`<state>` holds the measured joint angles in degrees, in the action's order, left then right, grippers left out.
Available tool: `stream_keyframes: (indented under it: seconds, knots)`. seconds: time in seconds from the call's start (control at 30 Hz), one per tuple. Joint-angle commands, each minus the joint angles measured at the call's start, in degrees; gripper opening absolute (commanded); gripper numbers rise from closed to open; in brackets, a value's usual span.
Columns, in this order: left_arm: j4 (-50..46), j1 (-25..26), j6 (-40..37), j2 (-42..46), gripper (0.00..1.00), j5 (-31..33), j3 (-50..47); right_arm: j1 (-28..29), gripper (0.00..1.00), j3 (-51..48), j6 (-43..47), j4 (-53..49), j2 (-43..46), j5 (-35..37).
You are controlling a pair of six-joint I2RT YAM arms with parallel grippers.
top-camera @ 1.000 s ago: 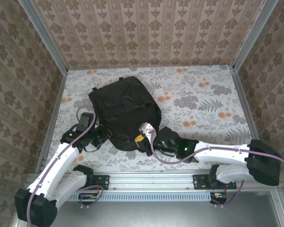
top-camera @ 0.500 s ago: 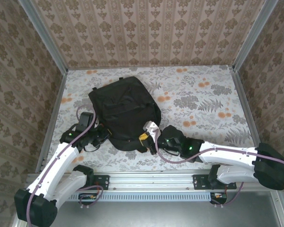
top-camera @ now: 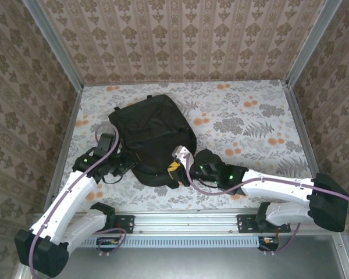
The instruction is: Pack the student bag
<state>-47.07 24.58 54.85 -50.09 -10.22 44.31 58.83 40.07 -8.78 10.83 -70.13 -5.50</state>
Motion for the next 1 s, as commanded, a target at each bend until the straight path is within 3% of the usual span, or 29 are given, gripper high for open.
stream_keyframes:
  seconds: [0.0,0.13,0.27,0.4,0.5,0.8,0.97]
  knots:
    - [-4.43,1.18,-0.64,1.11,0.45,0.51,1.64,-0.14,0.28,5.17,-2.08,-7.98,-0.10,-0.78]
    - [-5.30,3.30,-0.10,2.07,0.46,0.46,1.23,-2.44,0.44,13.67,-8.30,-23.99,-1.21,0.52]
    - [-5.07,3.55,-0.07,2.54,0.45,0.36,0.48,-4.47,0.43,19.45,-10.33,-32.82,-4.88,-9.14]
    - [-4.72,3.46,-0.31,2.60,0.45,0.56,0.42,-5.88,0.53,28.05,-13.98,-43.90,-13.20,-21.25]
    - [-4.52,3.25,-0.27,2.84,0.45,0.41,0.25,-6.00,0.58,29.46,-15.08,-44.27,-15.94,-22.26]
    - [-5.62,0.44,-1.10,4.77,0.45,-0.92,-0.04,-5.98,0.52,32.13,-15.97,-43.50,-20.04,-23.04]
    - [-5.14,-0.96,-1.24,4.83,0.45,-2.23,-0.85,-5.91,0.44,32.25,-16.66,-42.26,-21.52,-23.14]
